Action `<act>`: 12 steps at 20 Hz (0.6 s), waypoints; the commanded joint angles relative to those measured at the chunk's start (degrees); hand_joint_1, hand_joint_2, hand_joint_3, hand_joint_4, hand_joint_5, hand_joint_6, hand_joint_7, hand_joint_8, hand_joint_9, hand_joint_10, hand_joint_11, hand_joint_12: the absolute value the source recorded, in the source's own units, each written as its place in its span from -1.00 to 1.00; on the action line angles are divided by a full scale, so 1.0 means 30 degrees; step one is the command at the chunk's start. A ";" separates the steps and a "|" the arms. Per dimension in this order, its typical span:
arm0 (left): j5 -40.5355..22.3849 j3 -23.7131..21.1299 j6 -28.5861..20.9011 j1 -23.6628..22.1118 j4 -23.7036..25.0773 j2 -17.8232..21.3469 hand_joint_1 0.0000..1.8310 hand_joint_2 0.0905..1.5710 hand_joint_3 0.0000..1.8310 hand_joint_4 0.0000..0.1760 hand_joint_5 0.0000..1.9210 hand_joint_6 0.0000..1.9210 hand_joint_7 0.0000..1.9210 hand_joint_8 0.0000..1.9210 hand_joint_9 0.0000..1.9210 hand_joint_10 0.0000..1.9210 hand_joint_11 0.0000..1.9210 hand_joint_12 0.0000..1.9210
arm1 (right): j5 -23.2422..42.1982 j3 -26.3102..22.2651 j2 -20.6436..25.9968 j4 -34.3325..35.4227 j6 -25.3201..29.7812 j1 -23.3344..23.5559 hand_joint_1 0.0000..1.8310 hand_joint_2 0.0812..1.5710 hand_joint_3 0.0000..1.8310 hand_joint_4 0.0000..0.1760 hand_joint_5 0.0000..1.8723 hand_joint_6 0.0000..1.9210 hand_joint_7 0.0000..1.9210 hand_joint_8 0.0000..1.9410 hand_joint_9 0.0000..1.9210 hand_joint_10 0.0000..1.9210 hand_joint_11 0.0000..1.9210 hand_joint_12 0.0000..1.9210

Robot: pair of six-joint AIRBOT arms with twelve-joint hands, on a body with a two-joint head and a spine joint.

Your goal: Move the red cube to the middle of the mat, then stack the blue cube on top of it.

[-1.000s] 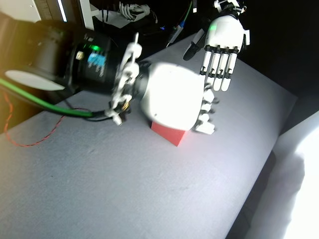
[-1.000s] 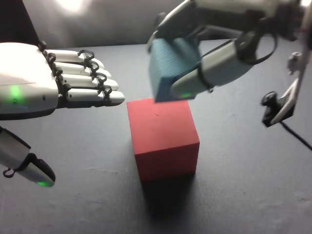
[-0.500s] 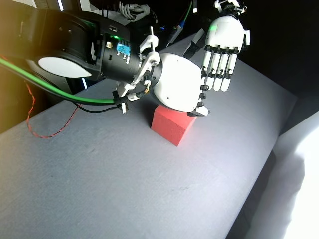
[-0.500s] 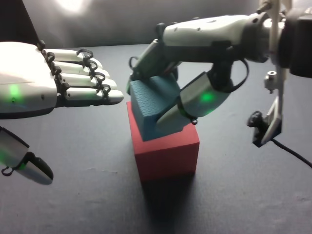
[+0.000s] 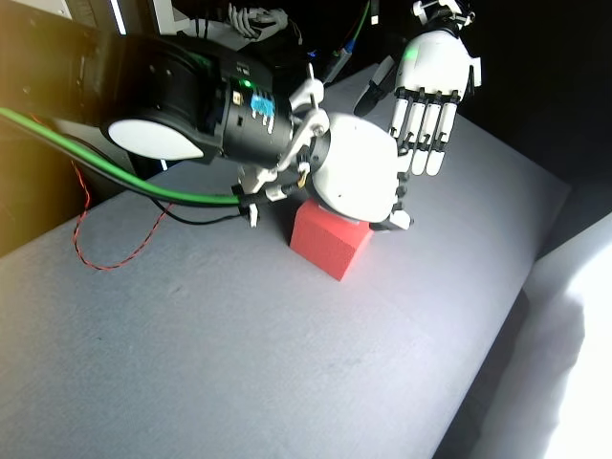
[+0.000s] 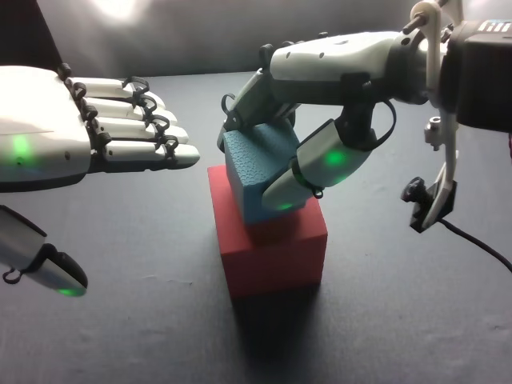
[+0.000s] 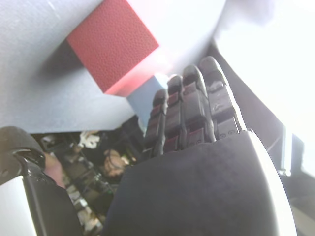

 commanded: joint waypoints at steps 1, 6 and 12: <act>-0.0671 0.0185 0.0053 -0.0185 -0.0935 0.0185 -0.45 0.07 -1.00 -1.00 -0.92 -0.99 -0.87 -1.00 -0.87 -1.00 -1.00 -0.63 | 0.2199 0.0091 0.0088 0.0170 0.0183 0.0093 0.27 0.51 -1.00 -0.72 -0.17 0.34 -0.11 0.24 -0.12 -0.33 -0.65 0.47; -0.0356 0.0716 0.0053 -0.0185 -0.0970 0.0068 -0.51 0.07 -1.00 -1.00 -0.95 -1.00 -0.90 -1.00 -0.89 -1.00 -1.00 -0.69 | 0.2444 0.0164 -0.0044 0.0186 0.0541 -0.0033 0.28 0.50 -1.00 -0.72 -0.15 0.31 -0.10 0.22 -0.10 -0.32 -0.64 0.50; -0.0386 0.0953 0.0053 -0.0185 -0.0966 0.0097 -0.51 0.08 -1.00 -1.00 -0.94 -1.00 -0.90 -1.00 -0.89 -1.00 -1.00 -0.68 | 0.2421 0.0154 -0.0034 0.0191 0.0590 -0.0307 0.27 0.51 -1.00 -0.75 -0.17 0.31 -0.11 0.26 -0.12 -0.31 -0.63 0.46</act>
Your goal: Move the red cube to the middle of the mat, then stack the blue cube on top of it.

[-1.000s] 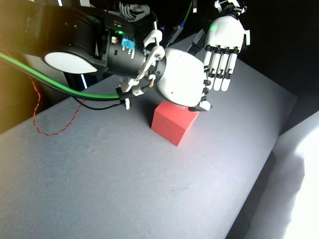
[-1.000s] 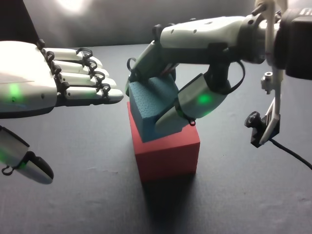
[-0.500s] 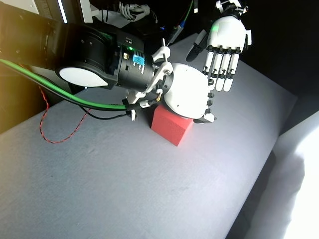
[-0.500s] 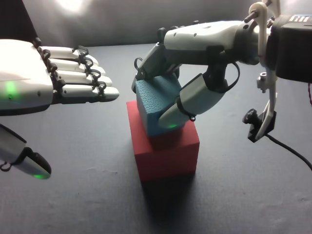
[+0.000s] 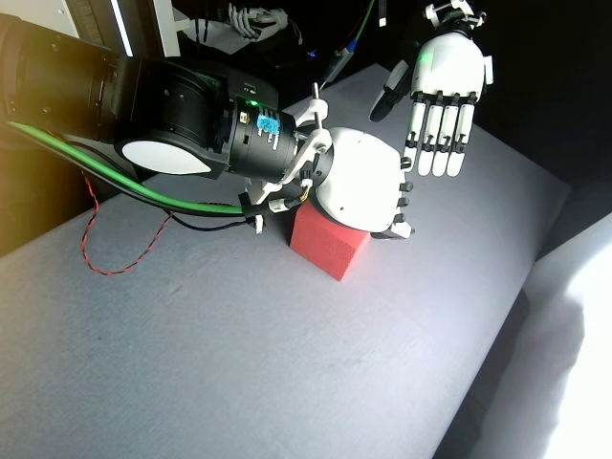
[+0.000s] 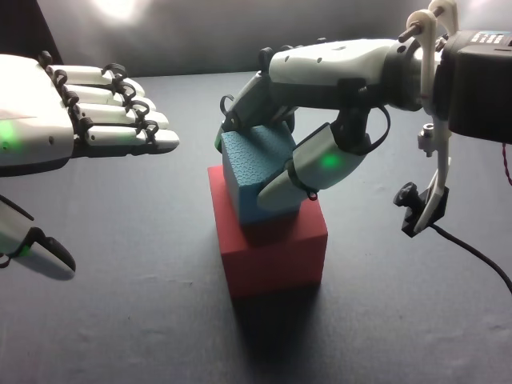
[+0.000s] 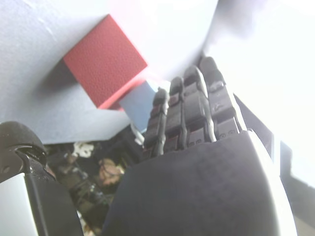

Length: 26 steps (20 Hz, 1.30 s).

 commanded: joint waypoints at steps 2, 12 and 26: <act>-0.0625 0.0090 0.0053 -0.0183 -0.0953 0.0217 -0.52 0.07 -1.00 -1.00 -0.94 -1.00 -0.89 -1.00 -0.88 -1.00 -1.00 -0.64 | 0.1834 -0.0032 0.0185 0.0146 0.0228 0.0018 0.27 0.52 -1.00 -0.68 -0.17 0.33 -0.13 0.28 -0.14 -0.31 -0.67 0.49; -0.0594 0.0027 -0.0008 -0.0187 -0.1026 0.0227 -0.52 0.08 -1.00 -1.00 -0.93 -1.00 -0.89 -1.00 -0.88 -1.00 -1.00 -0.64 | 0.1813 -0.0124 0.0202 -0.0124 0.0096 -0.0112 0.15 0.39 -1.00 -1.00 -0.27 -0.87 -0.23 -0.92 -0.39 -0.78 -0.94 0.43; -0.0579 -0.0309 -0.0096 0.0253 -0.1200 0.0238 -0.48 0.07 -1.00 -1.00 -0.94 -0.99 -0.89 -0.99 -0.89 -0.99 -1.00 -0.72 | 0.1857 -0.0164 0.0282 -0.0651 0.0094 -0.0137 -0.19 -0.03 -1.00 -1.00 -0.86 -1.00 -0.79 -1.00 -0.83 -1.00 -1.00 -0.47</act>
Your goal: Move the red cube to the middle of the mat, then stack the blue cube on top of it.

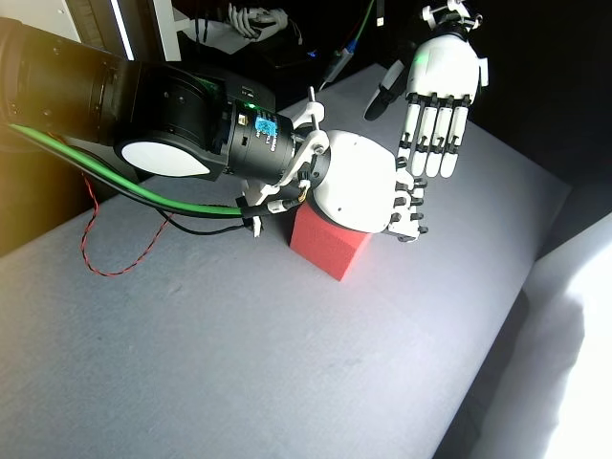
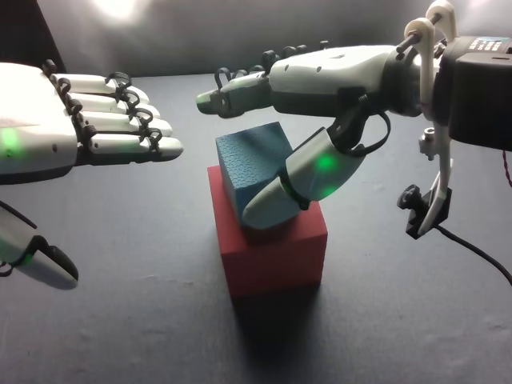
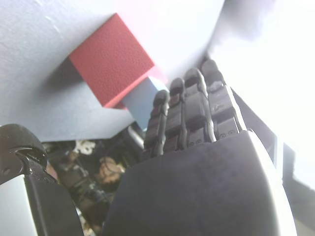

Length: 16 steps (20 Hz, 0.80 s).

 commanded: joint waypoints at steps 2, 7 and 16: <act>-0.0555 -0.0093 -0.0009 -0.0083 -0.1001 0.0239 -0.49 0.07 -1.00 -1.00 -0.93 -0.99 -0.88 -0.99 -0.87 -0.99 -1.00 -0.68 | 0.1880 -0.0197 0.0419 0.0065 0.0133 0.0001 -0.24 -0.04 -1.00 -1.00 -0.94 -1.00 -0.88 -1.00 -0.90 -1.00 -1.00 -0.67; -0.0500 -0.0298 -0.0052 -0.0083 -0.1167 0.0266 -0.50 0.07 -1.00 -1.00 -0.96 -1.00 -0.92 -1.00 -0.91 -1.00 -1.00 -0.77 | 0.3699 -0.0859 0.1489 0.0038 0.0146 -0.0240 -0.29 -0.17 -1.00 -1.00 -1.00 -1.00 -1.00 -1.00 -1.00 -1.00 -1.00 -1.00; -0.0267 -0.0355 -0.0052 -0.0207 -0.1310 0.0283 -0.52 0.07 -1.00 -1.00 -0.97 -1.00 -0.92 -1.00 -0.91 -1.00 -1.00 -0.78 | 0.8322 -0.2893 0.6049 -0.3218 0.0318 -0.2736 -0.28 -0.16 -1.00 -1.00 -1.00 -1.00 -1.00 -1.00 -1.00 -1.00 -1.00 -1.00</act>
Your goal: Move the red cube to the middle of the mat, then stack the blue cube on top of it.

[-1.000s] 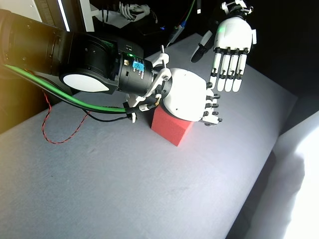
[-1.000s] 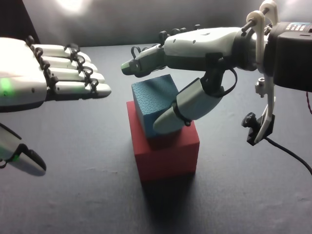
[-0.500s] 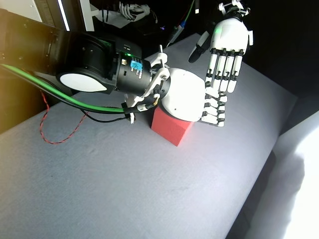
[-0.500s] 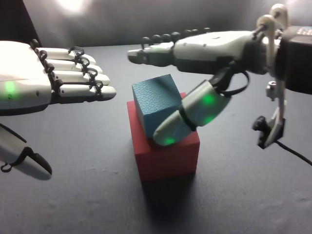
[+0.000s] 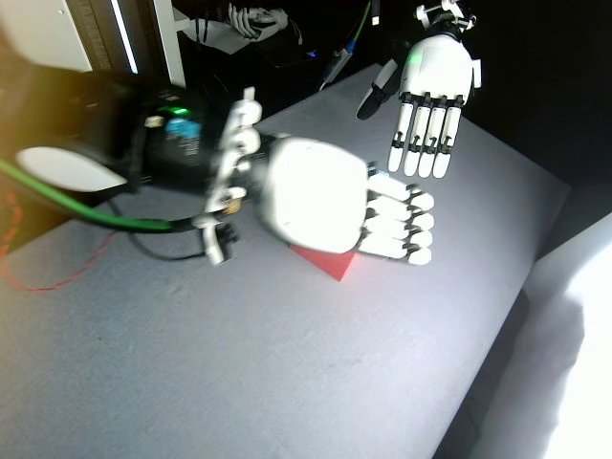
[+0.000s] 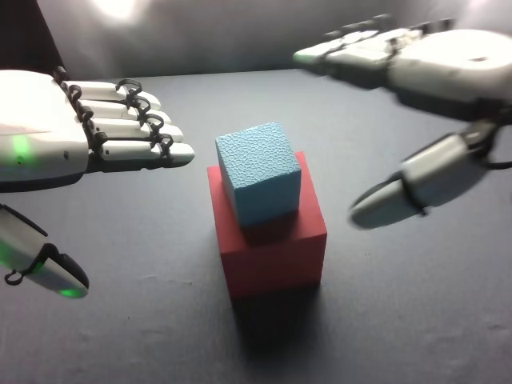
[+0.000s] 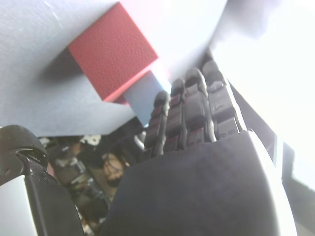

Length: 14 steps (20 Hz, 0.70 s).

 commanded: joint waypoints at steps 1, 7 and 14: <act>-0.0583 0.0139 -0.0009 -0.0256 -0.1072 0.0268 -0.52 0.07 -1.00 -1.00 -0.97 -1.00 -0.92 -1.00 -0.91 -1.00 -1.00 -0.78 | 0.2973 -0.0074 0.0633 -0.0042 0.0185 -0.0007 -0.27 -0.16 -1.00 -1.00 -1.00 -1.00 -1.00 -1.00 -1.00 -1.00 -1.00 -1.00; -0.0558 0.0202 -0.0009 -0.0314 -0.1402 0.0274 -0.60 0.14 -0.99 -1.00 -0.92 -1.00 -0.88 -1.00 -0.87 -1.00 -1.00 -0.74 | 0.3937 -0.2194 0.5694 -0.2578 0.0108 -0.1256 -0.36 -0.06 -0.98 -1.00 -1.00 -1.00 -1.00 -1.00 -1.00 -1.00 -1.00 -1.00; -0.0568 0.0084 -0.0016 -0.0319 -0.1412 0.0346 -0.56 0.17 -1.00 -1.00 -0.90 -1.00 -0.85 -1.00 -0.85 -1.00 -1.00 -0.72 | 0.0183 -0.3525 0.8764 -0.5666 0.0305 -0.1318 -0.42 -0.03 -0.98 -1.00 -1.00 -1.00 -0.99 -1.00 -0.96 -0.99 -0.95 -0.97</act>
